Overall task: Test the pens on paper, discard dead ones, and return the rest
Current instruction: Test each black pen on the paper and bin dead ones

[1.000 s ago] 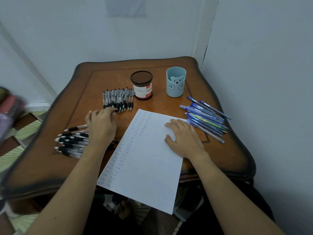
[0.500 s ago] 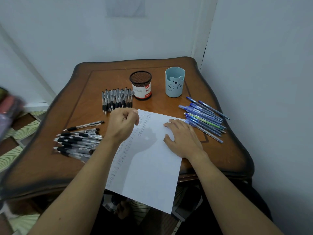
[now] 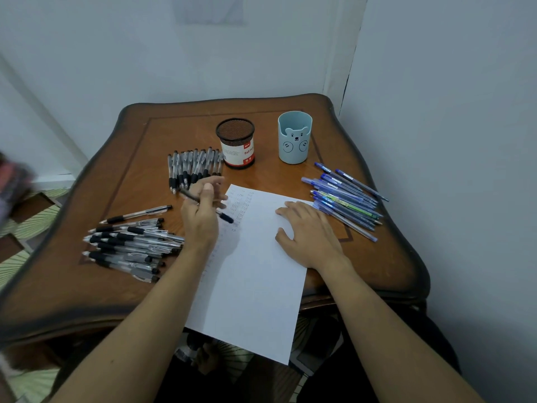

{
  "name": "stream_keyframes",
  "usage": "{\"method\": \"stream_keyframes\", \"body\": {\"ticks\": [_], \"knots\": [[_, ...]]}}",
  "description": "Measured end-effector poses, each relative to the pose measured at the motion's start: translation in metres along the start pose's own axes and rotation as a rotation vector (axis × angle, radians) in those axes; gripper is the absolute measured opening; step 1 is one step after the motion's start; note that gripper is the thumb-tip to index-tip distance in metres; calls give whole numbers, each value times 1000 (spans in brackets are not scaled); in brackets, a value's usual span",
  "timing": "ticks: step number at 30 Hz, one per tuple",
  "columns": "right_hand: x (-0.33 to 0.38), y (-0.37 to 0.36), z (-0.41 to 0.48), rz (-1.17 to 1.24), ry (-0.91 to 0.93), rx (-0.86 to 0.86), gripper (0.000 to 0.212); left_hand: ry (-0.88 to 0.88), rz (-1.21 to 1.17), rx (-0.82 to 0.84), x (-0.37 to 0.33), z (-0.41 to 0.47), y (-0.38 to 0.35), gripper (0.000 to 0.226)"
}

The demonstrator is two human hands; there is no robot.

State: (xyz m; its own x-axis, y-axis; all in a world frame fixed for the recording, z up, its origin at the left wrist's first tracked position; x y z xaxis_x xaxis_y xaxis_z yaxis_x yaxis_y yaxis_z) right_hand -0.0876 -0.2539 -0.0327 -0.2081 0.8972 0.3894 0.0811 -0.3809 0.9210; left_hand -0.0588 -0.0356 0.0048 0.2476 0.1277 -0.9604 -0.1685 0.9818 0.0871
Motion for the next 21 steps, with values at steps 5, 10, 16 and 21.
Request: {"method": "stream_keyframes", "body": {"ticks": [5,10,16,21], "knots": [[0,0,0,8,2,-4,48,125,19,65,14,-4,-7,55],[-1,-1,0,4,3,-5,48,136,187,144,23,0,-2,19],[0,-1,0,-1,4,-2,49,207,156,114,21,-1,-5,10],[0,0,-1,9,6,-2,48,206,253,56,30,3,4,23]]}}
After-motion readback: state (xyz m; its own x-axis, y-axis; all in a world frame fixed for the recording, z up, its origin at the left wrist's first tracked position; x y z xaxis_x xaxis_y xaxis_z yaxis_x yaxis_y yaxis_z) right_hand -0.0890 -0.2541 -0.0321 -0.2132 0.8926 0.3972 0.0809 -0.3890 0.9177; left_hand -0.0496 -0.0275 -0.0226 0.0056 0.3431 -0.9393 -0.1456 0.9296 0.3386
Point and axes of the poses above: each hand's wrist, its own z-axis towards the middle knuckle, its own y-axis out of the back of the hand, x = y × z, the point moved 7 cm from there along z, towards the middle knuckle, and after that the axes turned 6 degrees about x, right-handed, at the moved point
